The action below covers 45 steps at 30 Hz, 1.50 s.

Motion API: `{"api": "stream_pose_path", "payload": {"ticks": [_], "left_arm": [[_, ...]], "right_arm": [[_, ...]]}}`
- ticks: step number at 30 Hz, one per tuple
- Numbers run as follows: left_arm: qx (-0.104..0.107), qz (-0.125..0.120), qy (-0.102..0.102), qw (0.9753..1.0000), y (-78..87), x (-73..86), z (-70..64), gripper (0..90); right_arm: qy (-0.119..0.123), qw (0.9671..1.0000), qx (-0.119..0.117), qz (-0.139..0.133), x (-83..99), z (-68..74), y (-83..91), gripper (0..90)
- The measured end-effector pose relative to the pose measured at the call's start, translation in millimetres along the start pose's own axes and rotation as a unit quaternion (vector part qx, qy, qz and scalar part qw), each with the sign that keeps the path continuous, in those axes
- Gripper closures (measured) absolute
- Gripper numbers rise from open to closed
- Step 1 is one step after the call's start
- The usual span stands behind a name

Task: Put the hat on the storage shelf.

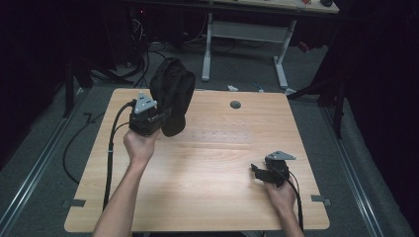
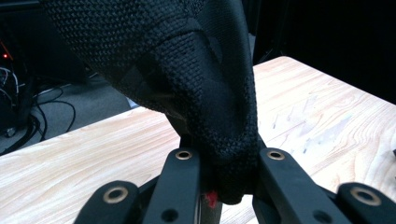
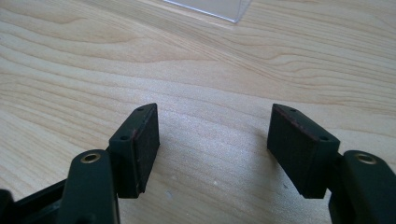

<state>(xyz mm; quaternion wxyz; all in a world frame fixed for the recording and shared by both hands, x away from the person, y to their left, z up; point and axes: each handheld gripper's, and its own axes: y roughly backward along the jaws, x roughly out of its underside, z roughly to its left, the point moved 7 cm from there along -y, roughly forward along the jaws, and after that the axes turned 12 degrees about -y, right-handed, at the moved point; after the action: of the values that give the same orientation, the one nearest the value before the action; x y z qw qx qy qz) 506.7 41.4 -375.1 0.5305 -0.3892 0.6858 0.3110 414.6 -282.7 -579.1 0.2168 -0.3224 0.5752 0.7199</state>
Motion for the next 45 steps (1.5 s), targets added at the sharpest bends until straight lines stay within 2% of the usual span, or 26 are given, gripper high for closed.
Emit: {"api": "stream_pose_path", "payload": {"ticks": [3,15,22,34,45], "left_arm": [[-0.005,0.003,-0.008,1.0,-3.4,3.5,1.1,83.2],[-0.015,0.004,-0.009,0.9998,-8.8,7.7,-1.2,83.1],[-0.023,0.005,-0.012,0.9997,-12.2,17.2,-1.6,83.1],[-0.019,0.008,0.018,0.9996,-12.8,36.7,7.2,81.3],[-0.028,0.017,0.038,0.9987,-6.7,37.1,16.4,62.6]], "right_arm": [[-0.001,1.0,0.0,0.0,0.0,0.2,0.1,34.3],[-0.001,1.0,0.001,0.0,0.1,0.1,0.1,34.2],[-0.003,1.0,0.001,0.001,0.3,0.4,0.3,34.2],[-0.002,1.0,0.001,0.0,0.3,0.3,0.2,34.1],[-0.003,1.0,0.001,0.0,0.4,0.4,0.3,34.1]]}}
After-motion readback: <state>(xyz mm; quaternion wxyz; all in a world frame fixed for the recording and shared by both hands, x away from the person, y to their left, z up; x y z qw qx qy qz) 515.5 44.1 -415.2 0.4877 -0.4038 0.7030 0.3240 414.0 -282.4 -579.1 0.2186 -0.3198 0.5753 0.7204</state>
